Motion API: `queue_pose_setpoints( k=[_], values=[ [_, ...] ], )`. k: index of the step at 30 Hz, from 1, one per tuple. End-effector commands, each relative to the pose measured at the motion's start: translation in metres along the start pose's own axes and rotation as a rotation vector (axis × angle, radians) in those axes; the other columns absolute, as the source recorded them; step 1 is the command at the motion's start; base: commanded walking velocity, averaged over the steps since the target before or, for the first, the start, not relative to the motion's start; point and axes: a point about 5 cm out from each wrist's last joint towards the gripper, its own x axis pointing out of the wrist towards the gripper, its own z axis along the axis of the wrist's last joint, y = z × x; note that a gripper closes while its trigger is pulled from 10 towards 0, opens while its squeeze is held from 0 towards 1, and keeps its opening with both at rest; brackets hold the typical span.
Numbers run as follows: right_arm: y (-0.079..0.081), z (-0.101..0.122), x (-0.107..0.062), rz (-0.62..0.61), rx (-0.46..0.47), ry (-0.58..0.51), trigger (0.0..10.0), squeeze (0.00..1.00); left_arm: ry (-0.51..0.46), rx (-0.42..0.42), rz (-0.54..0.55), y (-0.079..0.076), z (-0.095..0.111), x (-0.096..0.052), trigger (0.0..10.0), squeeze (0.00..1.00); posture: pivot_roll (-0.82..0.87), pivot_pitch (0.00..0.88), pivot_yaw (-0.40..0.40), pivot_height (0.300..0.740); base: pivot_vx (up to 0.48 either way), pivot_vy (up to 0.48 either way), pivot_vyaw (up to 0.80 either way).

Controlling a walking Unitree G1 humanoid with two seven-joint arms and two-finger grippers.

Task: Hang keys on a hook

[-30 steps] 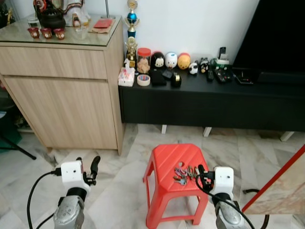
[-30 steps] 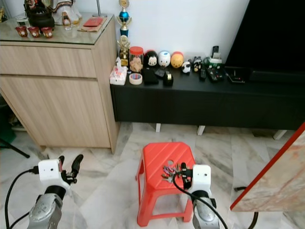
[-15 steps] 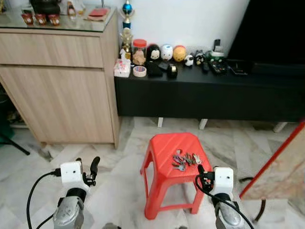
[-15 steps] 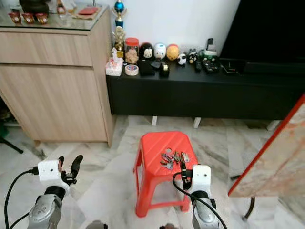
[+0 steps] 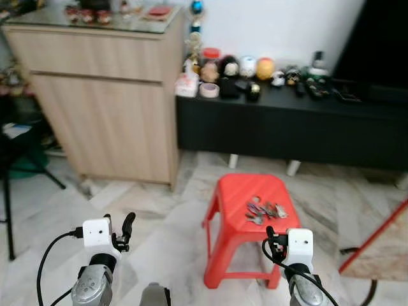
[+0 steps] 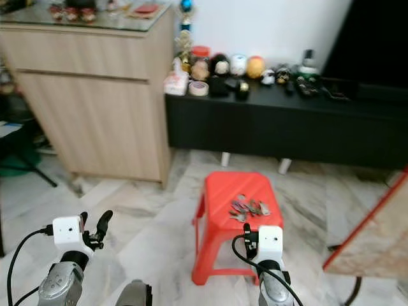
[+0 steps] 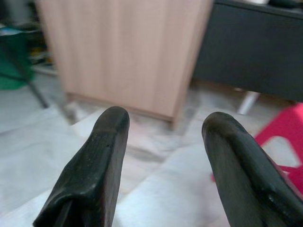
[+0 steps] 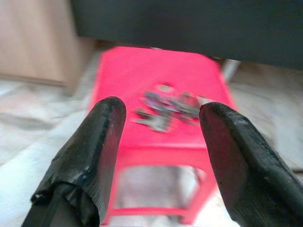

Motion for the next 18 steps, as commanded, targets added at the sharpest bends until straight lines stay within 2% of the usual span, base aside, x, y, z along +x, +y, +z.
queue_pose_setpoints(
  k=[1,15,18],
  values=[
    [0.0003,0.0024,0.0014,0.000,0.005,-0.011,10.0,0.00,-0.008,0.006,-0.009,-0.0005,0.0039,0.0021,10.0,0.00,0.10,0.000,-0.089,0.656,0.000,0.000,0.80],
    [-0.0031,0.0021,0.0015,-0.028,0.031,-0.011,10.0,0.00,-0.010,0.001,-0.010,-0.0005,0.0043,0.0027,10.0,0.00,0.10,0.000,-0.092,0.656,0.000,0.000,0.00],
    [-0.0049,0.0018,0.0016,-0.046,0.036,-0.005,10.0,0.00,-0.006,-0.001,-0.012,-0.0011,0.0035,0.0023,10.0,0.00,0.10,0.000,-0.093,0.656,0.240,0.000,0.00]
  ],
)
